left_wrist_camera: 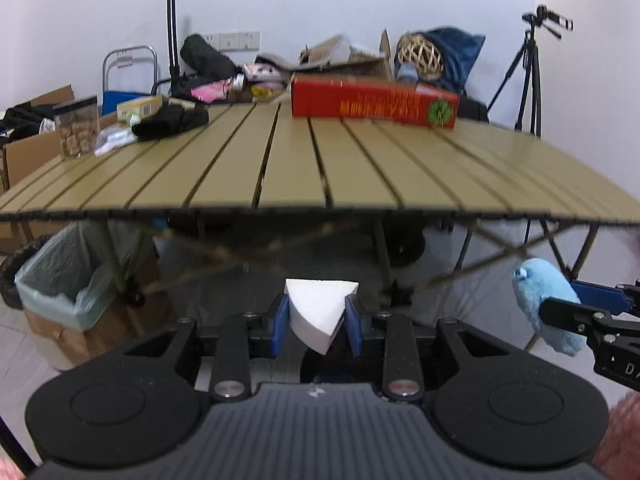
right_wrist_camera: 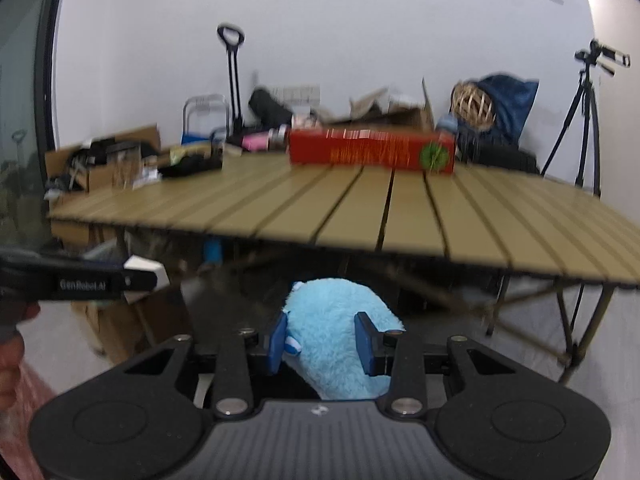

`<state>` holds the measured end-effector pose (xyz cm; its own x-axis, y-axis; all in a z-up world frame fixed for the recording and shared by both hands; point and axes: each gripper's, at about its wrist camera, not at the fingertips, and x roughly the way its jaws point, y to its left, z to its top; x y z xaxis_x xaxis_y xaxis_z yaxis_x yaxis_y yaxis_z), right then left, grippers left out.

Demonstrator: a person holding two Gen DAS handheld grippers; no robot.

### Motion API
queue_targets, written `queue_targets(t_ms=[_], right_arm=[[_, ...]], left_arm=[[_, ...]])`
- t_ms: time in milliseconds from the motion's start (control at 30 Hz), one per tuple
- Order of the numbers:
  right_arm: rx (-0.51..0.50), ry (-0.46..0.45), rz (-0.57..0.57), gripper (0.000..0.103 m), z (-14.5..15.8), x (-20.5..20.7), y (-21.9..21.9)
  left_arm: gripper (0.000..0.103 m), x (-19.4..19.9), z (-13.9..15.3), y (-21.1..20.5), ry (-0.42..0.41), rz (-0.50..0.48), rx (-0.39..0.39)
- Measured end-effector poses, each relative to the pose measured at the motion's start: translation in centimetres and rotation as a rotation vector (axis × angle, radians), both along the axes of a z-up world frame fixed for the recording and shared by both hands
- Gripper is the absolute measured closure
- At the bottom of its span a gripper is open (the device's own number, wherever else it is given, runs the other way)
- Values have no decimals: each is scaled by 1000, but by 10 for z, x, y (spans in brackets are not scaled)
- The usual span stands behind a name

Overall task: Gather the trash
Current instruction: 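Lower the foam wedge and blue plush toward the black bin with both tools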

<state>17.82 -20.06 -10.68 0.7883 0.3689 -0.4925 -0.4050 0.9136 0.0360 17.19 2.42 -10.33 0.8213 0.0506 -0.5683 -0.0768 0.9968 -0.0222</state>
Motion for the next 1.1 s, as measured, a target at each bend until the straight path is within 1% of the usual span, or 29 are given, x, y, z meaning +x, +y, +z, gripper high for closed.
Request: queue_targets(t_ms=[167,367,567,700,1100], right_arm=[[-43,65,27,68,-20,-19,8],[-96,134,69,68,-39,-35,19],[-134,207,79,68,-56,-41,23],[-144,257,75,68,-67,-39,25],[-164,272,83,68,-74,-23,34]], left_arm=[[73,-20,-14,2,42,-3,7],[73,-36,-29,-3,89,-26,35],[73,-41,-46,-12,140,-53,73],[73,-37,-52,-11,161,-53,73],[73,-26,-59,-6,188,-28,61]])
